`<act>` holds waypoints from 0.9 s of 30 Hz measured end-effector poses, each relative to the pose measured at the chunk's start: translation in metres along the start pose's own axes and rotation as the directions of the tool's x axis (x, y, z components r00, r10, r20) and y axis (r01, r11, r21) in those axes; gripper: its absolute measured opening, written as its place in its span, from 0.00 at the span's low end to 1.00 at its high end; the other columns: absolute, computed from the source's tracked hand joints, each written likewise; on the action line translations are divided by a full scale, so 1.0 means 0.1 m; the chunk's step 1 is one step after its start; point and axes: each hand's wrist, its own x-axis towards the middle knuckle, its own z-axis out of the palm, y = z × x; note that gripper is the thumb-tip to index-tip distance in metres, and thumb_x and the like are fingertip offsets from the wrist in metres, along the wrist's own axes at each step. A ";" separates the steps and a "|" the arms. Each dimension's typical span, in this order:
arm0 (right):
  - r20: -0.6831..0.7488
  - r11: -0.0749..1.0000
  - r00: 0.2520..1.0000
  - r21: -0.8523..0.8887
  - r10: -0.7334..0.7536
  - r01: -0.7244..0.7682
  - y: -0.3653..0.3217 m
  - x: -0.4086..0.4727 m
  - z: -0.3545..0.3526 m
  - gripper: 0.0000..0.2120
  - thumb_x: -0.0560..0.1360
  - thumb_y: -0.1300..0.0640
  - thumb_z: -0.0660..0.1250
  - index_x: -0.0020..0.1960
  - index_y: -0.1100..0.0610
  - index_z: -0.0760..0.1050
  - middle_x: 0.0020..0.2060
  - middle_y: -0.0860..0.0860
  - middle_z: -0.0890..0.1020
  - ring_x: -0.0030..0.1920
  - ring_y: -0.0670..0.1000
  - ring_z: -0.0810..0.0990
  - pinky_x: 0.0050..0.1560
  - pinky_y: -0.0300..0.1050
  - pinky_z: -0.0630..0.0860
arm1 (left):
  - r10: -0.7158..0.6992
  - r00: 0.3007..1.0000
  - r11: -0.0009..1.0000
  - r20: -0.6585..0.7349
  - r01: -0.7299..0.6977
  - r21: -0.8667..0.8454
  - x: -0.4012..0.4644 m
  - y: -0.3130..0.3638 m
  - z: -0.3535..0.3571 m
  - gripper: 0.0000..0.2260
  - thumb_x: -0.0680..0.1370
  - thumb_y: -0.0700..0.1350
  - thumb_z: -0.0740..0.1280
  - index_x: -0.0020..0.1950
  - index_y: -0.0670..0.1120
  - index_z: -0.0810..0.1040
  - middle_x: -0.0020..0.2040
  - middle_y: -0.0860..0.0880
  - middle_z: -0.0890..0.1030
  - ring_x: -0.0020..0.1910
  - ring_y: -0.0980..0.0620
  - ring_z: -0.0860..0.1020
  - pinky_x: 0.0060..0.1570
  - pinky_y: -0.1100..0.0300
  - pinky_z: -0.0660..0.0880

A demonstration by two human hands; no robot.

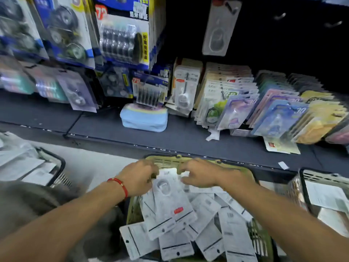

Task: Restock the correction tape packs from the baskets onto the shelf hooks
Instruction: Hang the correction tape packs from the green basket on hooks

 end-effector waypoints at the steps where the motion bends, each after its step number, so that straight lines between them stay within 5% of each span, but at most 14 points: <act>1: 0.009 1.000 1.000 -0.019 0.012 -0.012 -0.08 0.02 0.23 0.19 0.83 0.47 0.65 0.71 0.53 0.75 0.70 0.52 0.77 0.67 0.58 0.77 0.64 0.52 0.74 | -0.028 0.999 1.000 0.045 0.028 -0.010 -0.08 -0.03 0.14 0.19 0.79 0.43 0.66 0.70 0.53 0.78 0.71 0.51 0.76 0.72 0.49 0.72 0.68 0.57 0.71; 6: 0.032 0.956 0.956 -0.050 0.291 -0.289 -0.42 0.15 1.03 0.39 0.81 0.39 0.66 0.81 0.60 0.57 0.74 0.62 0.68 0.70 0.65 0.73 0.64 0.58 0.74 | -0.101 0.987 0.991 0.128 0.111 -0.070 -0.24 -0.04 0.47 0.22 0.82 0.51 0.68 0.75 0.50 0.74 0.73 0.46 0.74 0.73 0.47 0.70 0.73 0.57 0.66; 8: 0.027 0.939 0.940 0.054 0.340 -0.341 -0.38 0.12 1.20 0.38 0.82 0.43 0.68 0.82 0.59 0.54 0.74 0.61 0.67 0.70 0.65 0.73 0.62 0.56 0.74 | -0.085 0.988 0.994 0.128 0.092 -0.051 -0.24 -0.01 0.56 0.23 0.81 0.50 0.69 0.77 0.49 0.73 0.75 0.45 0.72 0.74 0.46 0.69 0.75 0.57 0.65; 12: -0.056 0.944 0.955 0.182 0.290 -0.276 -0.13 -0.01 1.25 0.31 0.83 0.53 0.68 0.81 0.53 0.59 0.72 0.58 0.70 0.69 0.61 0.74 0.64 0.54 0.76 | -0.068 0.981 0.993 0.180 0.084 -0.083 -0.22 0.02 0.53 0.23 0.80 0.38 0.66 0.76 0.48 0.74 0.77 0.44 0.72 0.77 0.44 0.67 0.77 0.54 0.64; 15: -0.119 0.899 0.916 0.275 0.384 -0.341 0.03 -0.07 1.22 0.24 0.81 0.57 0.69 0.75 0.56 0.69 0.67 0.57 0.78 0.66 0.59 0.78 0.64 0.53 0.77 | -0.044 0.982 0.995 0.183 0.060 -0.082 -0.20 -0.01 0.47 0.27 0.77 0.33 0.69 0.75 0.49 0.75 0.75 0.46 0.75 0.75 0.45 0.70 0.75 0.56 0.67; 19: -0.131 0.774 0.845 0.492 0.519 -0.399 0.22 -0.22 1.22 0.19 0.78 0.59 0.73 0.68 0.57 0.78 0.63 0.55 0.83 0.62 0.56 0.82 0.62 0.49 0.79 | 0.000 0.998 0.996 0.062 0.005 -0.084 -0.18 0.00 0.45 0.14 0.80 0.37 0.70 0.63 0.48 0.85 0.60 0.47 0.84 0.64 0.45 0.77 0.63 0.55 0.73; 24: -0.297 0.538 0.757 0.838 0.582 -0.085 0.39 -0.36 0.97 0.14 0.78 0.69 0.71 0.60 0.57 0.83 0.53 0.50 0.85 0.48 0.50 0.84 0.37 0.33 0.78 | -0.017 0.979 0.948 -0.201 -0.049 -0.316 -0.17 0.17 0.32 0.05 0.81 0.45 0.71 0.54 0.47 0.87 0.51 0.47 0.84 0.55 0.47 0.74 0.54 0.56 0.70; 27: -0.385 0.409 0.719 0.900 0.578 0.152 0.42 -0.46 0.66 0.09 0.79 0.65 0.73 0.53 0.52 0.85 0.44 0.46 0.87 0.42 0.44 0.83 0.37 0.30 0.76 | 0.000 0.971 0.813 -0.240 -0.139 -0.565 -0.13 0.32 0.14 0.02 0.81 0.43 0.72 0.50 0.49 0.85 0.48 0.54 0.84 0.50 0.57 0.79 0.51 0.63 0.72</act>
